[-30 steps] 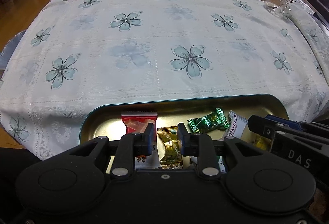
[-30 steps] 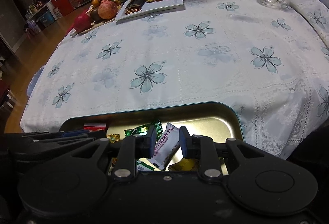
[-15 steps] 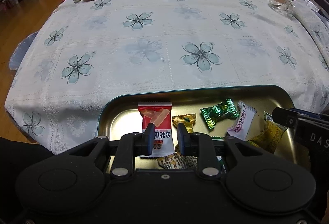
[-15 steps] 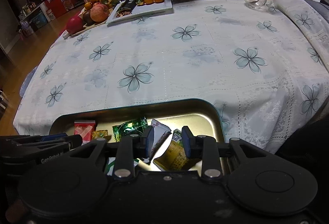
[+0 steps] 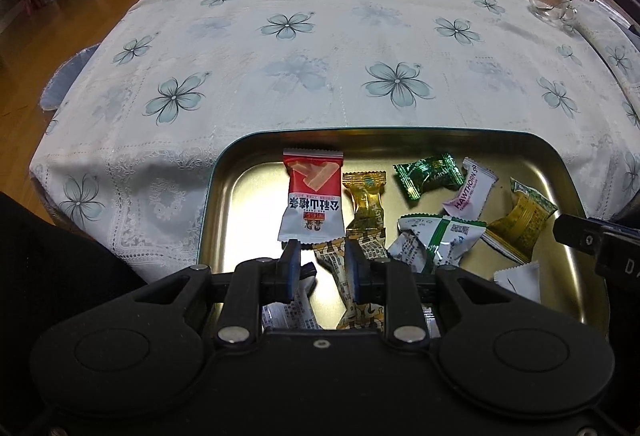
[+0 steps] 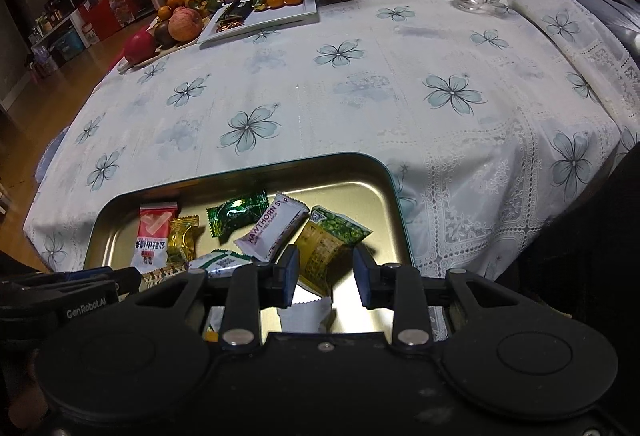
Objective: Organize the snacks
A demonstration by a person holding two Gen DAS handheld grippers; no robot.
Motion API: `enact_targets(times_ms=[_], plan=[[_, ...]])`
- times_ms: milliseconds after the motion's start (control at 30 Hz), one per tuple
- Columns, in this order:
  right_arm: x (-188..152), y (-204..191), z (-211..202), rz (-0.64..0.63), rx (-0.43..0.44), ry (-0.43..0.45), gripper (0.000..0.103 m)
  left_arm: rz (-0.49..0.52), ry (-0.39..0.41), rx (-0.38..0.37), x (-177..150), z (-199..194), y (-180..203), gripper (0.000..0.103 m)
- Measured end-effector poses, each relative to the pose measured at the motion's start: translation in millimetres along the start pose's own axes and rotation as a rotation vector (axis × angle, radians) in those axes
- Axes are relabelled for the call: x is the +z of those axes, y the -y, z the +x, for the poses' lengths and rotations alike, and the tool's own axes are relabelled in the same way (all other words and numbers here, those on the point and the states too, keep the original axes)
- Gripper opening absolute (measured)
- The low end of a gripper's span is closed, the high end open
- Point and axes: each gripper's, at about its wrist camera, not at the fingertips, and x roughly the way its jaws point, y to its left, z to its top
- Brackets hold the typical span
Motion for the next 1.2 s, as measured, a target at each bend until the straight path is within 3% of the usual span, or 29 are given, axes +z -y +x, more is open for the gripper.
enact_targets(times_ms=[367, 1200], plan=[[-18.1, -3.0, -5.0, -0.028, -0.032, -0.017, 0.032, -0.041, 0.009, -0.02, -15.3, -12.0, -7.9, 0.034], [-19.1, 2.0, 3.7, -0.005, -0.042, -0.048, 0.032, 0.021, 0.01, -0.015, -20.9, -9.3, 3.5, 0.034]])
